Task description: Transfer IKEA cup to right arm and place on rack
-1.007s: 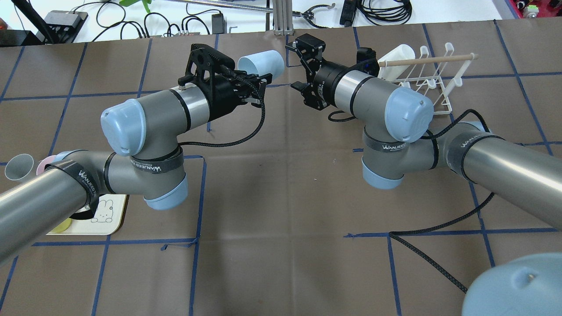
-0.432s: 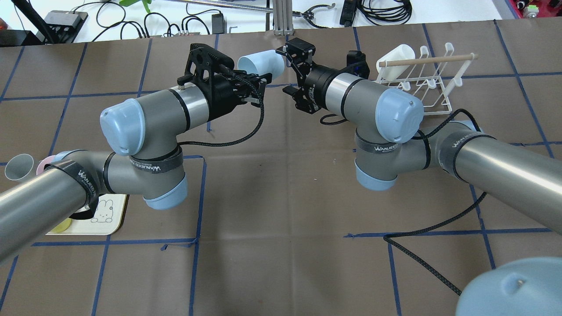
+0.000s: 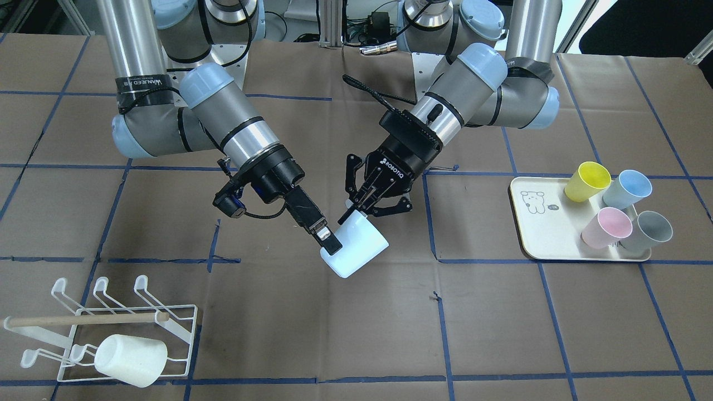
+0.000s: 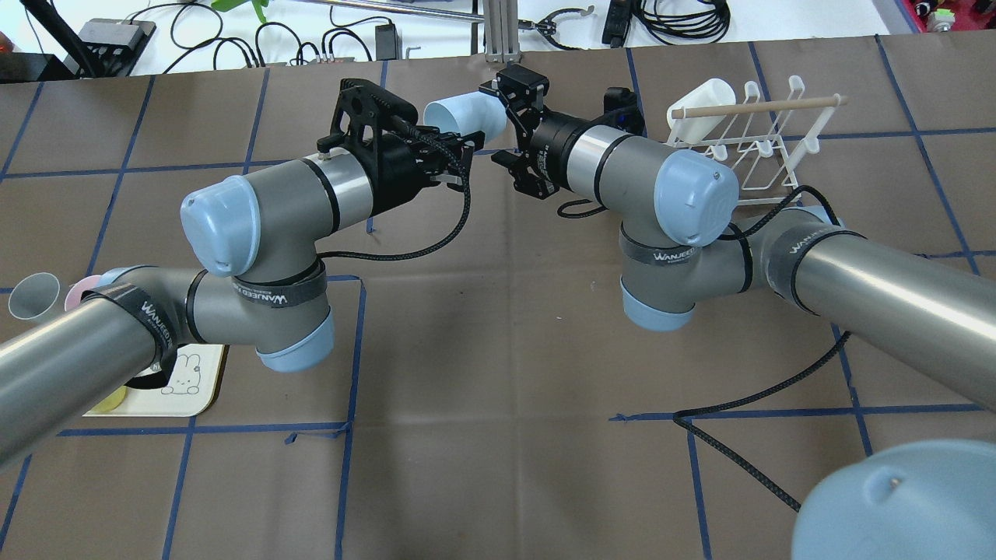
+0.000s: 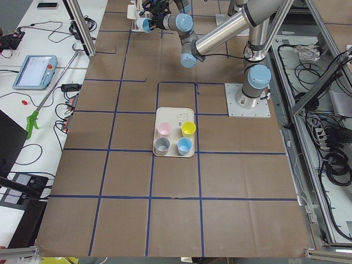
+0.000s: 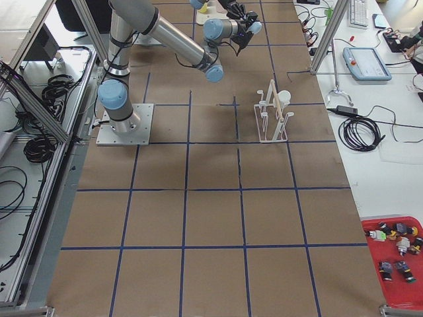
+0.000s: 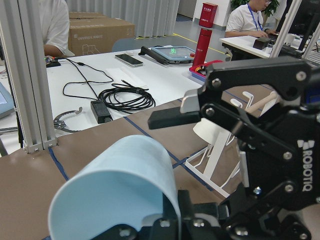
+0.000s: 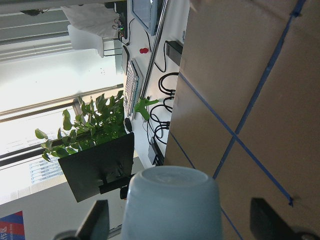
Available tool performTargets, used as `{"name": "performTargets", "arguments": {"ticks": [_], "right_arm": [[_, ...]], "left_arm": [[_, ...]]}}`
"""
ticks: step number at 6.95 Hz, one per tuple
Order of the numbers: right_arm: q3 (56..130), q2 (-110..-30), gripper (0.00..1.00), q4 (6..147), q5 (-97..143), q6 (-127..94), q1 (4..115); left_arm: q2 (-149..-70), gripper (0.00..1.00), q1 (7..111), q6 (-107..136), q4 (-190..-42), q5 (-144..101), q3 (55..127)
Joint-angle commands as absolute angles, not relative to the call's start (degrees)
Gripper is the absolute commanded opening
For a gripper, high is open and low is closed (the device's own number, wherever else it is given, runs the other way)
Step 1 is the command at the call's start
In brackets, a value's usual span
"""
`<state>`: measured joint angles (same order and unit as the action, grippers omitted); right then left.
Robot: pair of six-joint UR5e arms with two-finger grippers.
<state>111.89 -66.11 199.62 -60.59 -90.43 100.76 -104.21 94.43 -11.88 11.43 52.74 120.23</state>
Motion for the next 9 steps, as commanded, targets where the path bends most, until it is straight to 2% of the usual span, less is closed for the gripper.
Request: {"name": "performTargets", "arguments": {"ticks": [1, 9], "right_arm": [[110.4, -65.48, 0.99, 199.16, -60.21, -93.42, 100.9], [109.34, -64.07, 0.99, 198.72, -60.21, -93.43, 101.69]], "left_arm": [[-104.24, 0.02, 94.48, -11.87, 11.43, 52.73, 120.23], [-104.24, 0.03, 94.48, -11.78, 11.43, 52.82, 120.15]]}}
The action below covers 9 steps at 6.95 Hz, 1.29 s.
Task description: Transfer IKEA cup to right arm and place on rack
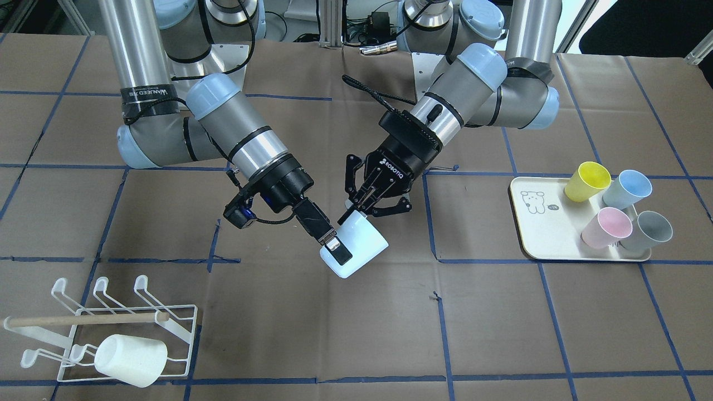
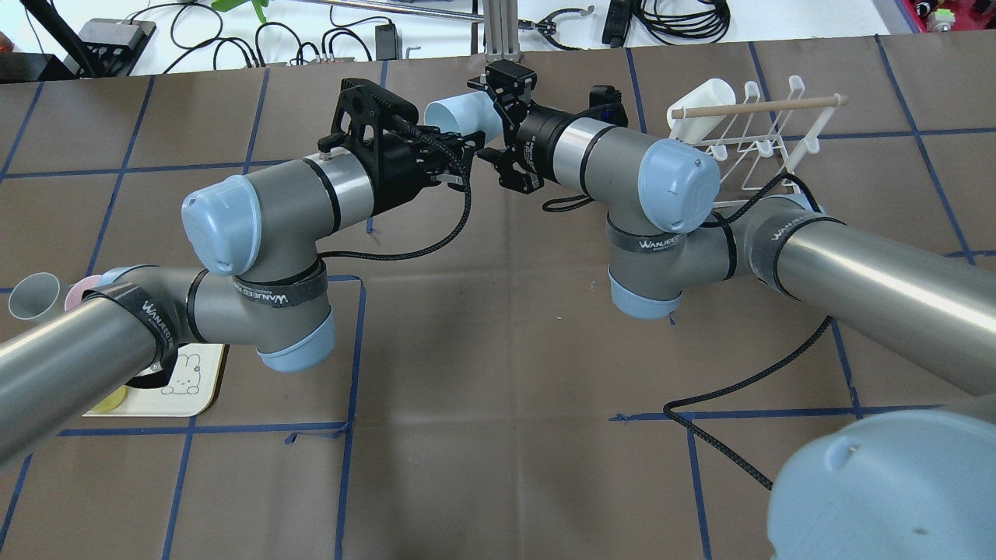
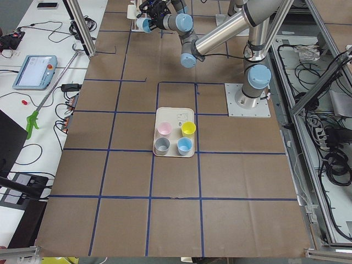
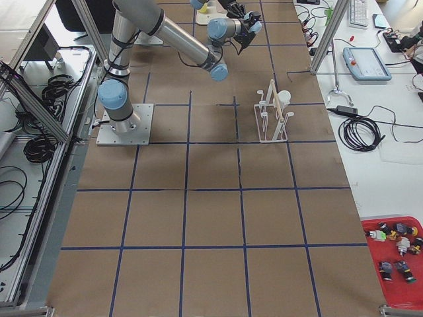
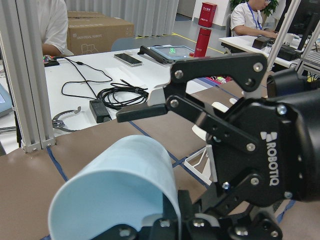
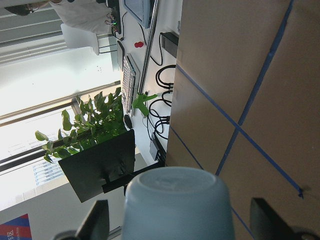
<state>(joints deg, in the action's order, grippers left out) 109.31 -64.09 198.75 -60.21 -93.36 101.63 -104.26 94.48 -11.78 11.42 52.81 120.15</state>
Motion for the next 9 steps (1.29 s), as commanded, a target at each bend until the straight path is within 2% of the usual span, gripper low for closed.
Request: {"name": "performTargets", "arguments": {"ticks": [1, 2, 4, 5, 6, 7, 8, 9], "right_arm": [[109.25, -64.16, 0.96, 198.72, -60.12, -93.43, 101.6], [109.16, -64.16, 0.87, 198.72, -60.12, -93.43, 101.6], [109.07, -64.16, 0.56, 198.72, -59.33, -93.43, 101.6], [109.07, -64.16, 0.44, 198.72, -58.28, -93.43, 101.6], [108.99, -64.16, 0.39, 198.72, -58.1, -93.43, 101.6], [108.98, -64.16, 0.37, 198.72, -58.01, -93.34, 101.6], [108.98, -64.16, 0.37, 198.72, -58.01, -93.43, 101.51], [108.98, -64.16, 0.37, 198.72, -58.01, -93.43, 101.51]], "left_arm": [[-104.24, 0.03, 94.48, -11.78, 11.43, 52.82, 120.15], [-104.24, 0.03, 94.48, -11.69, 11.43, 52.82, 120.15], [-104.24, 0.04, 94.48, -11.69, 11.43, 52.91, 120.06], [-104.24, 0.08, 94.48, -11.69, 11.43, 53.0, 120.06], [-103.98, 0.23, 94.48, -11.43, 11.43, 53.17, 120.06], [-104.24, 0.7, 94.48, -10.03, 11.51, 53.09, 119.8], [-103.89, 0.89, 94.48, -9.76, 11.43, 52.82, 119.79], [-103.63, 0.97, 94.48, -9.76, 11.34, 52.74, 119.79]]}}
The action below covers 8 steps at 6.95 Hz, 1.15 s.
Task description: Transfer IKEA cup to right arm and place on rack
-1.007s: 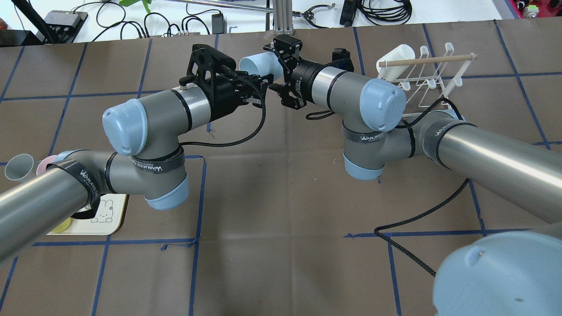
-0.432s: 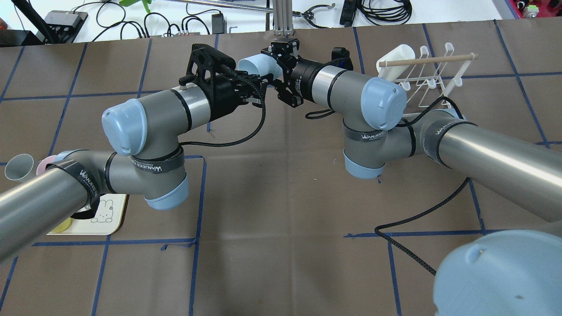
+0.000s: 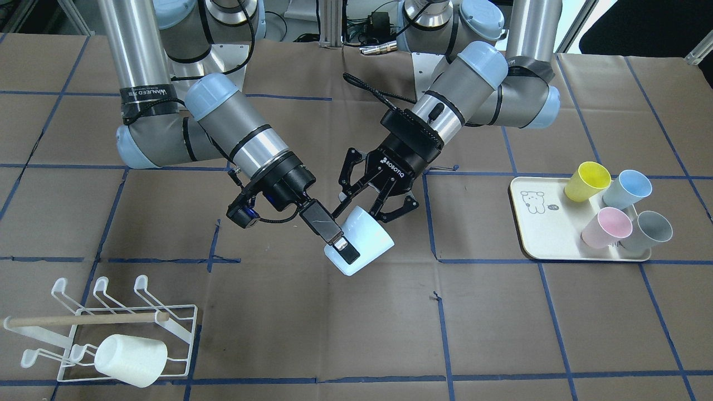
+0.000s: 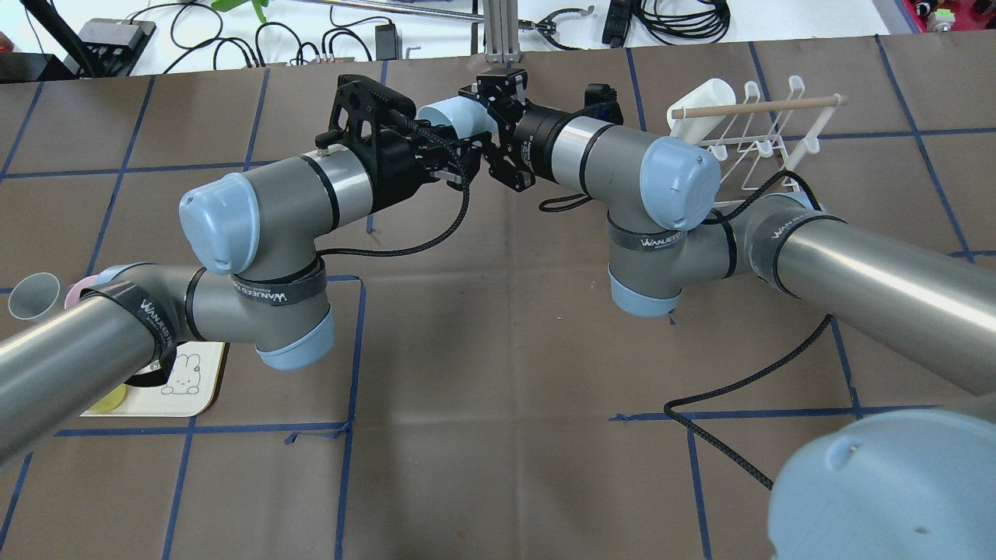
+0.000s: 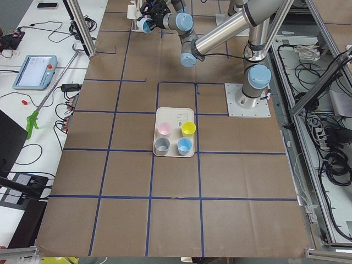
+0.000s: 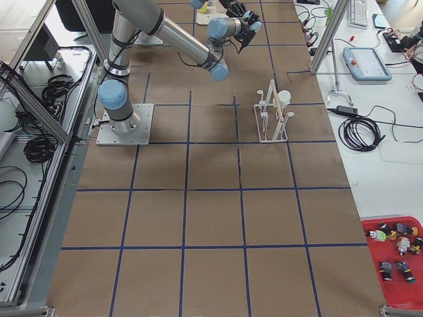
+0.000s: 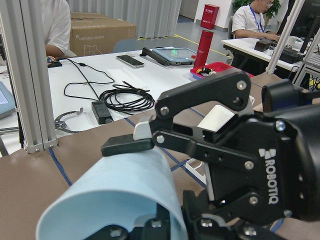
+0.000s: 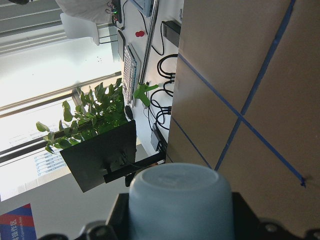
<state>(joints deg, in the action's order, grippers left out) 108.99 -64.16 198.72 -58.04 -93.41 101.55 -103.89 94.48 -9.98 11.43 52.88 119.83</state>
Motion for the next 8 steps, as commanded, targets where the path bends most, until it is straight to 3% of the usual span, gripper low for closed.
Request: {"name": "performTargets", "arguments": {"ticks": [1, 5, 8], "right_arm": [[108.9, -64.16, 0.37, 198.72, -58.01, -93.34, 101.51], [107.15, -63.63, 0.37, 198.81, -58.18, -92.38, 100.03], [106.0, -64.42, 0.36, 199.07, -59.5, -81.45, 94.49]], "left_arm": [[-103.28, 0.99, 94.48, -9.76, 11.34, 52.82, 119.79], [-100.65, 0.99, 90.38, -9.67, 10.2, 52.82, 121.02], [-89.86, 0.99, 81.68, -10.45, -7.39, 52.73, 123.57]]}}
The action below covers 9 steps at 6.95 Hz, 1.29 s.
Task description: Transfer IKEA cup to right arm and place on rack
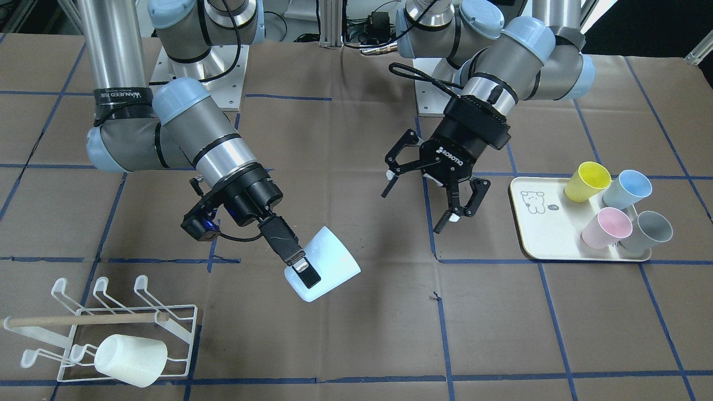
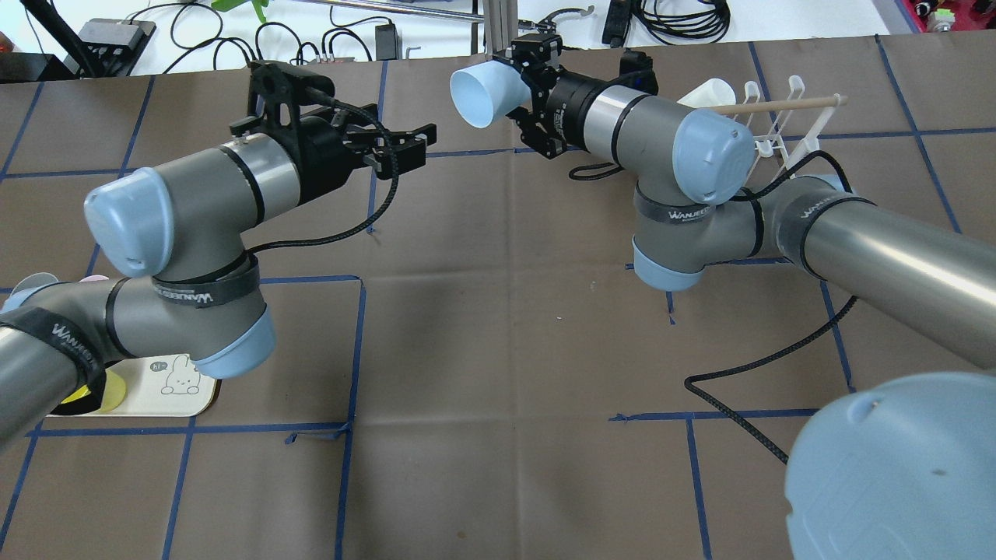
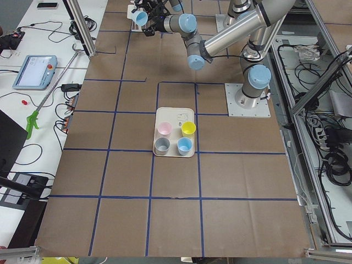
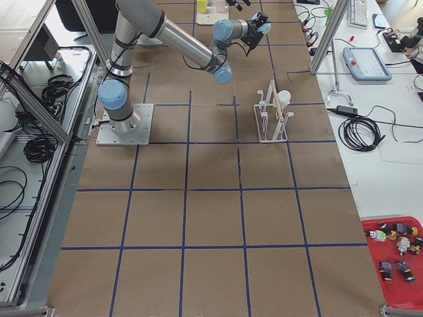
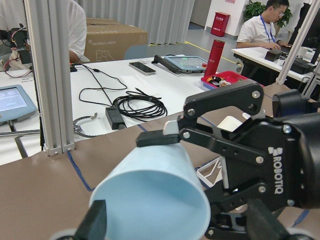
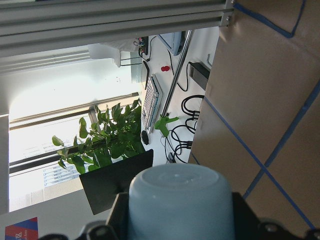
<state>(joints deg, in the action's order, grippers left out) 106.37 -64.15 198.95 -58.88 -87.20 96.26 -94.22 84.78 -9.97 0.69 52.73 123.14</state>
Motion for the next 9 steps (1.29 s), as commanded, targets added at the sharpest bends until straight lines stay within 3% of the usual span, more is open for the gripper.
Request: {"name": "performTargets", "arguments": {"ticks": [1, 4, 9], "right_arm": [[105.91, -64.68, 0.36, 199.25, -62.2, -74.69, 92.39], [106.0, -64.77, 0.25, 199.69, -65.03, -48.61, 87.64], [106.61, -62.94, 0.2, 212.48, -71.9, -2.08, 77.37]], "left_arm": [[-86.87, 0.99, 79.56, -10.55, -15.3, 52.73, 123.23], [-83.14, 0.99, 76.38, -10.55, -38.41, 57.53, 118.07], [-91.65, 0.99, 88.65, -2.2, -75.07, 84.59, 92.96]]}}
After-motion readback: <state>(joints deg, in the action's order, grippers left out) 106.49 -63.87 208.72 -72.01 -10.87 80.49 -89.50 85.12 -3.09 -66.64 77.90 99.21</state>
